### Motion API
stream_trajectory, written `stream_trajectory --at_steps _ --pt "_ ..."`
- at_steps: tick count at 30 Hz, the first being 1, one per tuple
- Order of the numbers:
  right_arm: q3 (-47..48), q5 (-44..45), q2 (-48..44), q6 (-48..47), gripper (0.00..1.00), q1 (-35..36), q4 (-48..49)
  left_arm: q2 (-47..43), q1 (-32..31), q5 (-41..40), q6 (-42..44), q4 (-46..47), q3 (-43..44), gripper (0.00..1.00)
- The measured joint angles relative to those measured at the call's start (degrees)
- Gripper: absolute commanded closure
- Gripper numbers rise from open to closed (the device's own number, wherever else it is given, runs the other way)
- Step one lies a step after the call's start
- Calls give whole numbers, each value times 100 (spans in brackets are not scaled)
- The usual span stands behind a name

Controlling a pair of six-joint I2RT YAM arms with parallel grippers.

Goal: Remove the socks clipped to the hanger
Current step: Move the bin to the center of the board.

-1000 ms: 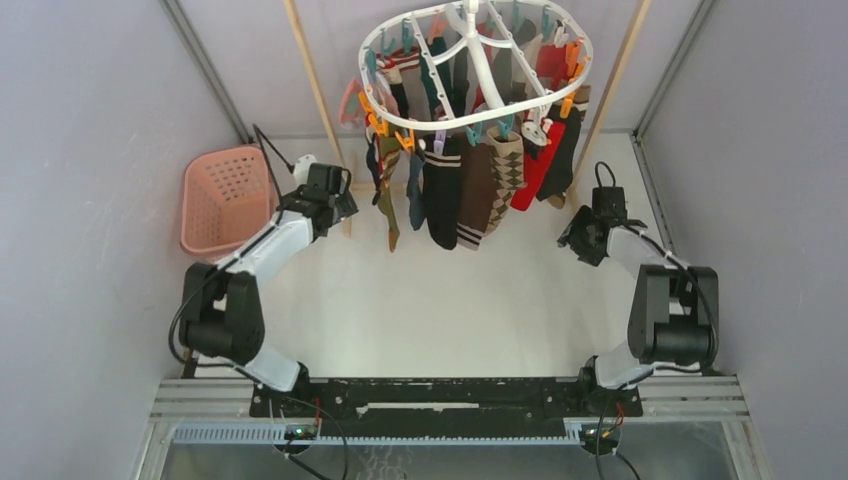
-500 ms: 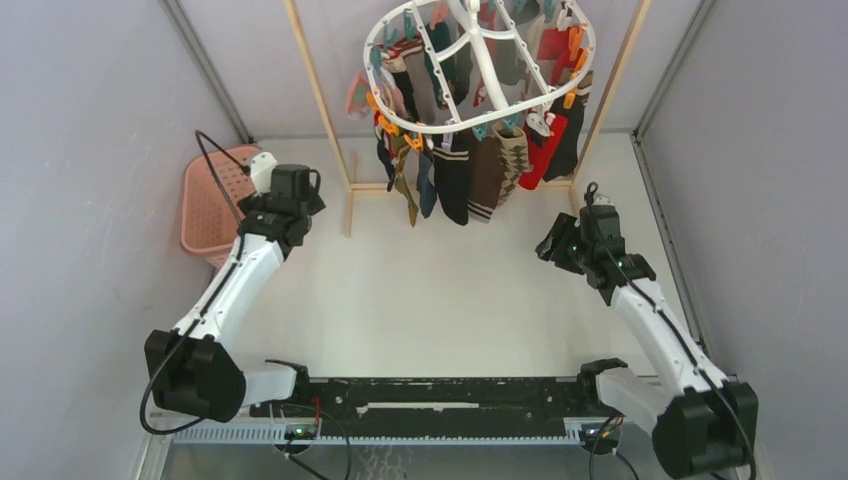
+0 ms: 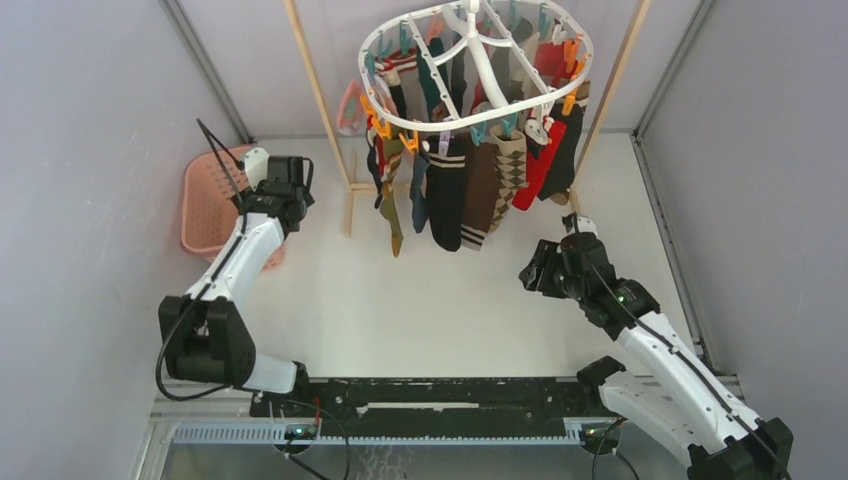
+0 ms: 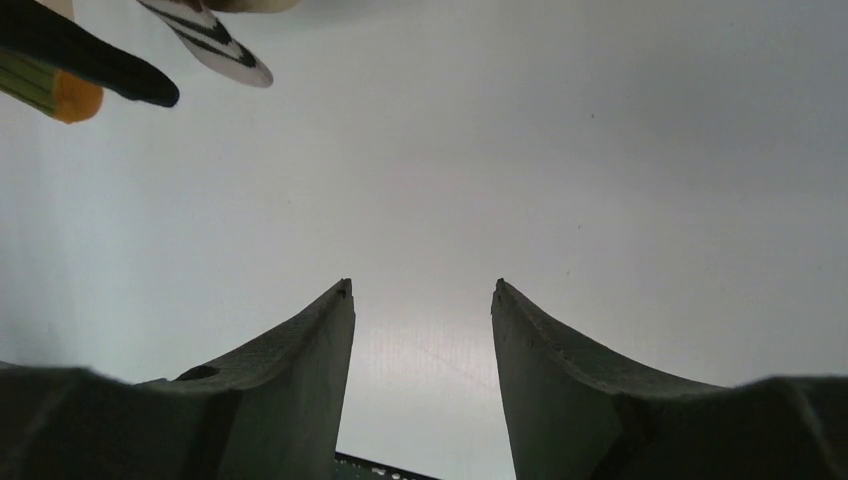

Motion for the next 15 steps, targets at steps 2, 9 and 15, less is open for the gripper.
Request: stream_trajectory --at_steps 2,9,15 --pt "-22 85 -4 72 40 184 -55 212 70 13 33 22 94 6" --pt "-33 374 -28 256 40 730 -107 415 164 72 48 42 181 26" --pt "-98 518 -109 367 40 925 -203 691 216 251 28 28 262 49"
